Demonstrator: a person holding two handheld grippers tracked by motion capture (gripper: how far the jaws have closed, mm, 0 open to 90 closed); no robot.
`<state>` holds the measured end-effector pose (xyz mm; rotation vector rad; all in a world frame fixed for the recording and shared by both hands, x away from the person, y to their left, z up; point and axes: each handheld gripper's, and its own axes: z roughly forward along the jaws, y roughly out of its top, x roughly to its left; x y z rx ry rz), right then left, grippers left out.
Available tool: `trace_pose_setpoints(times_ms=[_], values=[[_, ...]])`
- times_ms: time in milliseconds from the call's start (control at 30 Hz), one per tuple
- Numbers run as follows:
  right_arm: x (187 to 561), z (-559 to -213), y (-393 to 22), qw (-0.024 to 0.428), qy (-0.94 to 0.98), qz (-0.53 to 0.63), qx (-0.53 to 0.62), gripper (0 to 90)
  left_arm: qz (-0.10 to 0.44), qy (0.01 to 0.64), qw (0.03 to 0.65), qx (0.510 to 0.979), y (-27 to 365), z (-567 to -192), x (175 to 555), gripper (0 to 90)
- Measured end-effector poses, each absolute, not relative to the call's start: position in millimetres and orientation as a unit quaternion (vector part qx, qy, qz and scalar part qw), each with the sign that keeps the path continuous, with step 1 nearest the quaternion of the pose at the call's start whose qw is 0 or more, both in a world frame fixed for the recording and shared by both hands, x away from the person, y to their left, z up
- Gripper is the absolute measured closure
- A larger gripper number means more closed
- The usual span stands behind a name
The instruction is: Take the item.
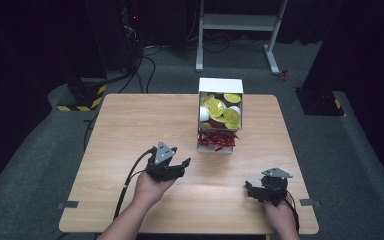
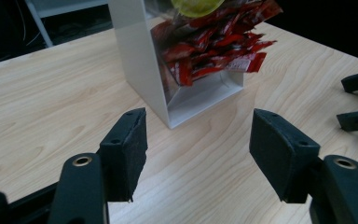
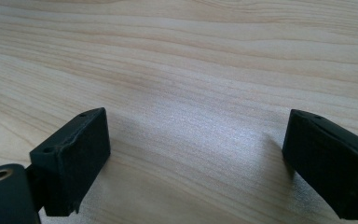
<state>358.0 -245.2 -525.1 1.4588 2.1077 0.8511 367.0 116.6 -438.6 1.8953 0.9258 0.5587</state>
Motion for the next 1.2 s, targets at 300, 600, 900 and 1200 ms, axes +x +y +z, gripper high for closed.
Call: trace_pose_setpoints(times_ms=[300,600,900,1200], values=[[358,-525,-245,0.218,0.762,0.307,0.527,7.4,0.233,0.378,0.462,0.768,103,-439,376,40.9],[358,-525,-245,0.218,0.762,0.307,0.527,7.4,0.234,0.373,0.464,0.769,91,-443,392,38.2],[358,-525,-245,0.218,0.762,0.308,0.527,7.4,0.234,0.371,0.474,0.764,78,-443,409,38.7],[359,-525,-245,0.215,0.763,0.307,0.526,7.4,0.240,0.367,0.477,0.762,74,-439,416,46.7]])
